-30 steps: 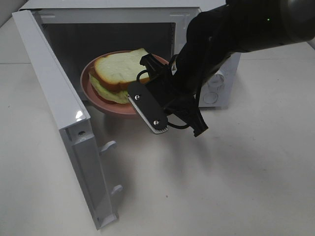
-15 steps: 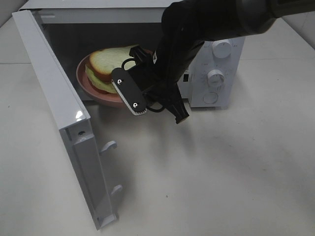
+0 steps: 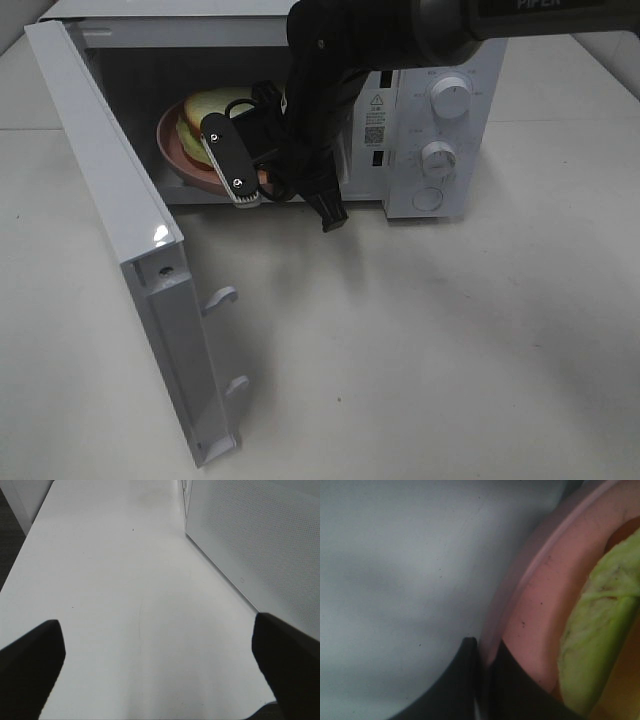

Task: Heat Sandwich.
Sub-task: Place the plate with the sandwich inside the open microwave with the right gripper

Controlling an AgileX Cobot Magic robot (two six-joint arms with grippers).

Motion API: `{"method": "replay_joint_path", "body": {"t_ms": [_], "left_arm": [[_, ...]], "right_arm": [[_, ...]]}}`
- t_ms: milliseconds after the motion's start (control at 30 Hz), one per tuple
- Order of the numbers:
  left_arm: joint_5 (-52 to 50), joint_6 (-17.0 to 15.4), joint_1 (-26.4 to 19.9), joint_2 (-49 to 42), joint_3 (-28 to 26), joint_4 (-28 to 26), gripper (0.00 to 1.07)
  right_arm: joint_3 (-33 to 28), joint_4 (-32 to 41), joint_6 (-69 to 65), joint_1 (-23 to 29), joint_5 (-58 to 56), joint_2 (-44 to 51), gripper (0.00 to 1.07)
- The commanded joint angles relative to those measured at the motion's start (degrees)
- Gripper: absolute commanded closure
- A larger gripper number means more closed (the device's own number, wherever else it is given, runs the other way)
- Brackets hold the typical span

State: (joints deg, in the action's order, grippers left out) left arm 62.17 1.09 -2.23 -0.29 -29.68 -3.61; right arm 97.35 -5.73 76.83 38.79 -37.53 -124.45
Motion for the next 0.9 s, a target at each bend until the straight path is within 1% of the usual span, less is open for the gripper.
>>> {"method": "replay_joint_path", "body": {"t_ms": [33,100,133,233,267,533,667,900], "left_arm": [[-0.7,-0.2,-0.1,-1.3,0.1,0.2,0.10],[-0.7,-0.2,-0.1,-1.3,0.1,0.2,0.10],[-0.7,-0.2,-0.1,-1.3,0.1,0.2,0.10],[-0.7,-0.2,-0.1,-1.3,0.1,0.2,0.10],[-0.7,-0.2,-0.1,-1.3,0.1,0.2,0.10],[-0.7,-0.2,-0.1,-1.3,0.1,0.2,0.10],[-0.7,-0.2,-0.1,-1.3,0.1,0.2,0.10],[-0.7,-0.2,-0.1,-1.3,0.1,0.2,0.10]], "right_arm": [[2.9,-0.9,-1.6,0.0,0.2,-1.0,1.07],[3.6,-1.4,-2.0,0.0,-0.2,-1.5,1.07],[5.0,-1.7,-2.8,0.0,-0.7,-2.5,1.07],[6.4,-1.7,-2.9,0.0,-1.4,-3.3,1.07],[7.7,-1.7,-2.9,0.0,-1.4,-4.2,1.07],[11.2,-1.6,-2.1,-0.2,-1.4,-6.9,1.07],[13.9,-1.5,-2.1,-0.7,-0.9,-8.9,1.07],[14.4,-1.7,-2.2,-1.5,0.5,-9.9,1.07]]}}
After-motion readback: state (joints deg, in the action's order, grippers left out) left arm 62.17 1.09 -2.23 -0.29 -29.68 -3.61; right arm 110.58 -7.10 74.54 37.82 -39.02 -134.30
